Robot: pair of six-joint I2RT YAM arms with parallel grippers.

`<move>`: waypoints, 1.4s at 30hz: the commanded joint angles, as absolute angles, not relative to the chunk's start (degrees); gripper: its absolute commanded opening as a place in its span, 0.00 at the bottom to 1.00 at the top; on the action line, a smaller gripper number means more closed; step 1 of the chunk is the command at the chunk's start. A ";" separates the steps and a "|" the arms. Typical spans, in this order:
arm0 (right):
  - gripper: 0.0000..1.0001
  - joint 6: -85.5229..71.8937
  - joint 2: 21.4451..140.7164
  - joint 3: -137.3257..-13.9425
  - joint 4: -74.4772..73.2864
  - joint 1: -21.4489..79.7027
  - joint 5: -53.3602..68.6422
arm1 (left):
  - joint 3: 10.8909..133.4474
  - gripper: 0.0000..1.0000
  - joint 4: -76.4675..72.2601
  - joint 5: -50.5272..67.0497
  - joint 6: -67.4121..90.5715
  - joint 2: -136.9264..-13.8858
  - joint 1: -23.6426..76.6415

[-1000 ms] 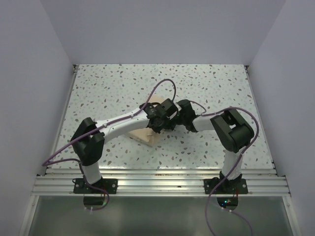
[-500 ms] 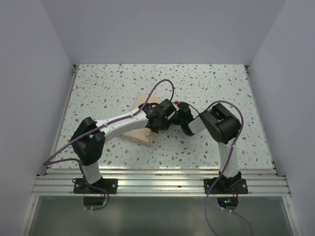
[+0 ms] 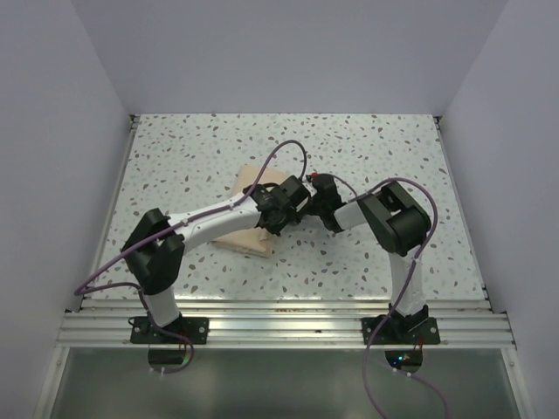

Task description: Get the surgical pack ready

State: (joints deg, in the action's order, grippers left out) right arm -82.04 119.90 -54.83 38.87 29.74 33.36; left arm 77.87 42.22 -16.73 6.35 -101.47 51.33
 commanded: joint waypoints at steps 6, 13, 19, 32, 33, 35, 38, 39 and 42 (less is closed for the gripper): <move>0.00 -77.97 121.28 -58.25 40.62 23.29 19.51 | 76.20 0.00 39.55 -6.51 7.03 -96.50 53.96; 0.00 -76.29 123.22 -61.44 37.79 22.85 20.57 | 76.03 0.00 40.08 -6.85 7.03 -96.59 53.96; 0.00 -76.38 125.68 -64.68 36.23 21.53 24.42 | 74.09 0.00 39.73 -6.77 7.38 -96.15 53.96; 0.00 -49.23 106.62 -56.09 2.82 16.61 31.29 | 74.88 0.00 39.73 -5.45 8.35 -97.03 50.01; 0.00 -48.78 105.65 -55.47 1.51 16.35 31.29 | 75.06 0.00 39.73 -5.28 8.26 -97.12 49.84; 0.00 -47.47 102.93 -54.76 0.18 15.73 30.50 | 75.76 0.00 40.16 -5.01 8.17 -97.29 49.40; 0.00 -45.27 100.11 -54.15 -0.55 15.64 31.11 | 76.64 0.00 40.69 -4.83 7.82 -97.21 49.04; 0.00 -45.70 99.93 -54.05 0.69 15.73 32.42 | 76.90 0.00 40.87 -4.66 7.74 -97.21 48.69; 0.00 -47.28 101.95 -55.28 3.69 16.43 36.91 | 77.69 0.00 41.13 -4.13 7.56 -97.12 48.43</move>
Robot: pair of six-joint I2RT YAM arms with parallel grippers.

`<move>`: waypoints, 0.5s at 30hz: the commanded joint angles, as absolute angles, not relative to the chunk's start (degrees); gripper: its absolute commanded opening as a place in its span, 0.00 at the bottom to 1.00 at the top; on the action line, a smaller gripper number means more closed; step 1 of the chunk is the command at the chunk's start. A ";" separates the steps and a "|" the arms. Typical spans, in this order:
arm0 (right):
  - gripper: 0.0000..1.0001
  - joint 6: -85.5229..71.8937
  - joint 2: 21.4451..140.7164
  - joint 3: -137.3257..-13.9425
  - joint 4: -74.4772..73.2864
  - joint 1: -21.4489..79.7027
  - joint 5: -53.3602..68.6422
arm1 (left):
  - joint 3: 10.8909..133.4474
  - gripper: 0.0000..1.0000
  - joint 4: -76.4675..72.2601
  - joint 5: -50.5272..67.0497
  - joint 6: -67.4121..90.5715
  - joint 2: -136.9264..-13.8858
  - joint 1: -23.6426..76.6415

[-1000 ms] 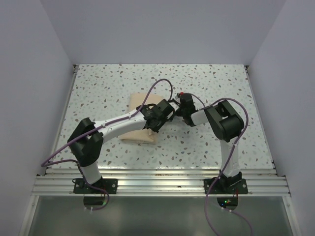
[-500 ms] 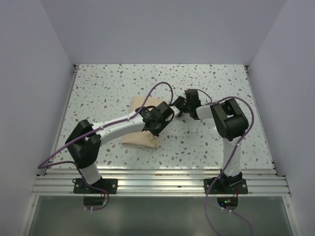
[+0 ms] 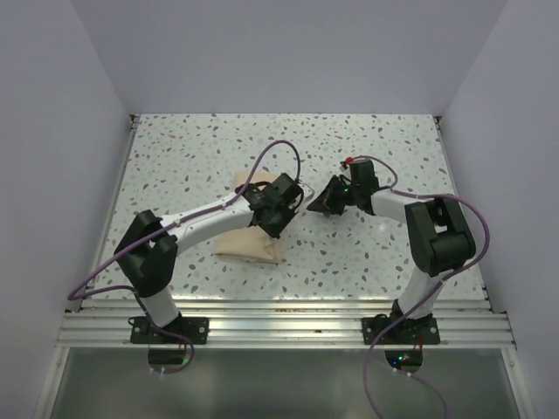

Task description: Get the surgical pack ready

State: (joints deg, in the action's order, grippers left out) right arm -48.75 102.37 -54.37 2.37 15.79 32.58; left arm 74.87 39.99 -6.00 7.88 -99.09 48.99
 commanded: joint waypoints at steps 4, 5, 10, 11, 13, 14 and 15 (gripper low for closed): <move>0.00 -49.82 105.19 -58.53 5.62 19.50 37.97 | 79.45 0.00 41.84 -3.69 7.29 -97.47 48.43; 0.00 -50.70 105.99 -59.06 7.10 21.51 38.14 | 79.63 0.00 41.75 -3.69 7.21 -97.47 48.43; 0.00 -60.16 110.64 -62.05 15.62 29.43 37.27 | 81.64 0.00 42.19 -3.08 7.03 -98.43 48.51; 0.00 -62.55 113.00 -62.05 21.21 31.62 37.18 | 81.91 0.00 42.19 -2.90 7.12 -98.52 48.43; 0.00 -65.90 116.18 -63.36 25.30 33.74 37.35 | 82.61 0.00 41.75 -2.20 7.29 -98.96 48.43; 0.00 -67.57 117.58 -64.07 26.18 35.23 37.44 | 82.70 0.00 41.66 -2.02 7.38 -99.05 48.51; 0.00 -68.11 119.60 -64.51 26.63 35.59 37.18 | 82.97 0.00 41.57 -1.85 7.56 -99.23 48.52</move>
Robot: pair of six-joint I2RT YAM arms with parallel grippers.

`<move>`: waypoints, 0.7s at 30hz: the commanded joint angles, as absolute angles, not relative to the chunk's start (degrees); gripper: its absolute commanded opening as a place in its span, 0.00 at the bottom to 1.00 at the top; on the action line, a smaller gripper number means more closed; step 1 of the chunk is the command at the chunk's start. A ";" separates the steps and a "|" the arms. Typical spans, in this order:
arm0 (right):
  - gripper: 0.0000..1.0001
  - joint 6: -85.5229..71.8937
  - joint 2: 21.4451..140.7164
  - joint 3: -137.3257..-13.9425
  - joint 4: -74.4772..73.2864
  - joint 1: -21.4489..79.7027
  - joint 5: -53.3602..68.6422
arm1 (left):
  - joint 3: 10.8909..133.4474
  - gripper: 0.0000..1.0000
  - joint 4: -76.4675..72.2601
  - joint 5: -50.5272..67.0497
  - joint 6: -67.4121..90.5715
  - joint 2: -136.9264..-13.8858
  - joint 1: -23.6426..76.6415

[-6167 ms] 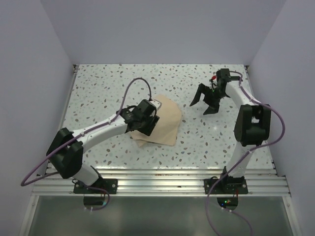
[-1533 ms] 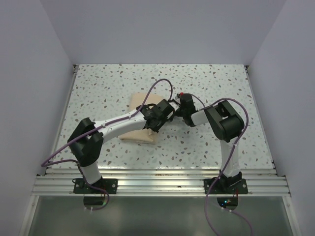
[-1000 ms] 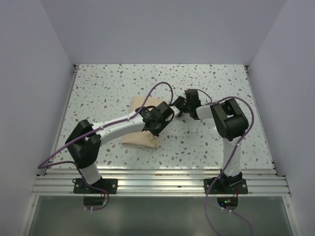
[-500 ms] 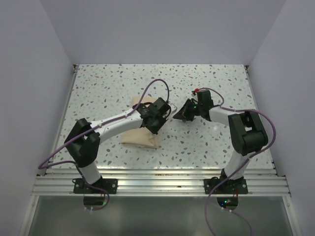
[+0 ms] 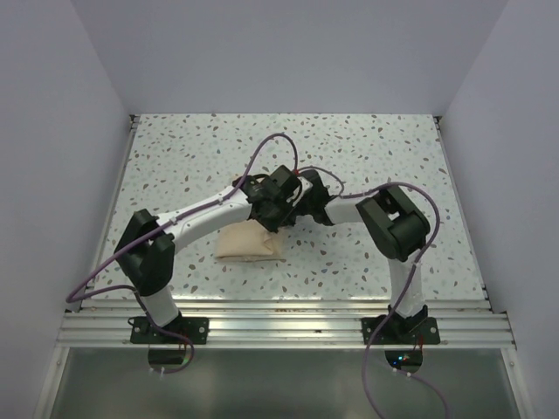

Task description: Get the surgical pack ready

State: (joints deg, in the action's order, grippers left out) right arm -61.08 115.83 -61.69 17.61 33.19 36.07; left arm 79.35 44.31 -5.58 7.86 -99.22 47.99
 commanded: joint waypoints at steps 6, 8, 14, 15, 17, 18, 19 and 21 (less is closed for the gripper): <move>0.00 -67.25 116.21 -57.76 26.11 31.39 36.30 | 81.57 0.00 41.57 -2.28 7.56 -98.79 48.52; 0.00 -64.17 114.09 -56.08 22.61 27.80 36.39 | 79.90 0.00 41.22 -2.55 7.56 -97.83 48.52; 0.00 -50.29 107.58 -57.91 2.39 20.22 35.33 | 76.73 0.00 40.78 -2.99 7.73 -96.24 48.43; 0.00 -49.32 107.23 -58.70 1.07 19.78 35.33 | 76.55 0.00 40.78 -2.99 7.73 -96.15 48.51; 0.00 -47.29 106.61 -59.50 -1.74 18.99 34.81 | 76.55 0.00 40.87 -3.08 7.82 -96.24 48.43; 0.00 -46.76 106.44 -60.29 -2.19 18.98 34.63 | 76.81 0.00 40.87 -3.08 7.91 -96.33 48.43; 0.00 -46.15 106.35 -60.81 -1.94 18.98 34.19 | 76.90 0.00 40.78 -2.99 7.91 -96.33 48.43; 0.00 -46.67 106.43 -62.13 -1.15 19.16 34.01 | 77.25 0.00 40.78 -2.73 8.00 -96.50 48.43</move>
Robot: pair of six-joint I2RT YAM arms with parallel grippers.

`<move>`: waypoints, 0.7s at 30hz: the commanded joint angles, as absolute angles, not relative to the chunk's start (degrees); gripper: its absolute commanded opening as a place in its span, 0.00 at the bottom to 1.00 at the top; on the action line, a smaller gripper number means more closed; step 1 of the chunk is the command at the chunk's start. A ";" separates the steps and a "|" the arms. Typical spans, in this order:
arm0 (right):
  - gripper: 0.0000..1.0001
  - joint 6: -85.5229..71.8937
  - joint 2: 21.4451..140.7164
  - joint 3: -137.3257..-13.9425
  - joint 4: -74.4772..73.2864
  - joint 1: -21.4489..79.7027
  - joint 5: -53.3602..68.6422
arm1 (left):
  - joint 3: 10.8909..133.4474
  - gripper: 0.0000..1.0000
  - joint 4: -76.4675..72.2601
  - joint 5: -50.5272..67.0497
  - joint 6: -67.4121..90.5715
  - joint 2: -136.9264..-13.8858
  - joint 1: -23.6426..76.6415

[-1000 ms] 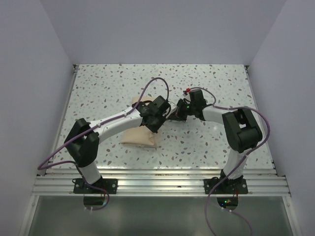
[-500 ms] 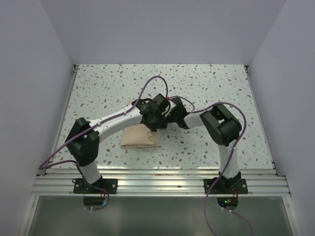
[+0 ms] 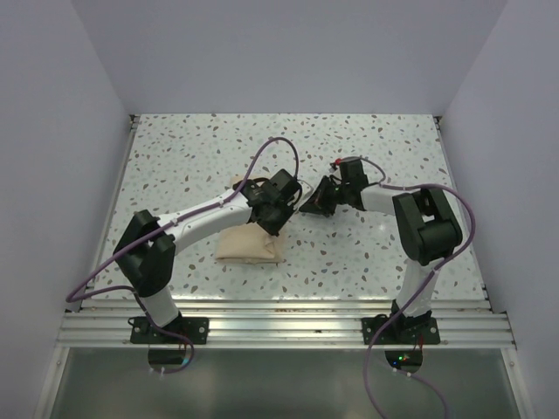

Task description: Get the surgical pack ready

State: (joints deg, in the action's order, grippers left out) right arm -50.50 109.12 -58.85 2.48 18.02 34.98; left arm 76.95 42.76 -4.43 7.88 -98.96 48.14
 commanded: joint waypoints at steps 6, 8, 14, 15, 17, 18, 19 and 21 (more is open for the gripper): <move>0.00 -51.85 111.08 -66.96 3.25 20.39 35.15 | 77.78 0.00 40.87 -2.28 7.91 -96.77 48.52; 0.00 -54.13 113.62 -68.98 5.36 21.88 35.16 | 77.87 0.00 40.87 -2.29 7.74 -96.77 48.52; 0.00 -63.18 120.40 -73.12 14.14 26.36 33.67 | 77.70 0.00 40.96 -2.29 7.56 -96.77 48.52; 0.00 -64.32 122.24 -73.39 14.85 26.54 33.31 | 77.52 0.00 40.87 -2.29 7.65 -96.85 48.52; 0.00 -64.51 123.04 -72.95 15.65 26.46 31.30 | 77.17 0.00 40.87 -2.11 7.73 -96.85 48.52; 0.00 -63.55 123.13 -72.78 14.95 25.58 30.59 | 76.99 0.00 40.87 -1.85 7.82 -96.86 48.52; 0.00 -63.11 123.05 -72.51 14.07 24.97 29.98 | 76.73 0.00 40.78 -1.76 7.91 -96.86 48.52; 0.00 -62.06 123.05 -71.64 13.80 23.82 30.14 | 75.50 0.00 40.34 -1.58 8.00 -96.33 48.52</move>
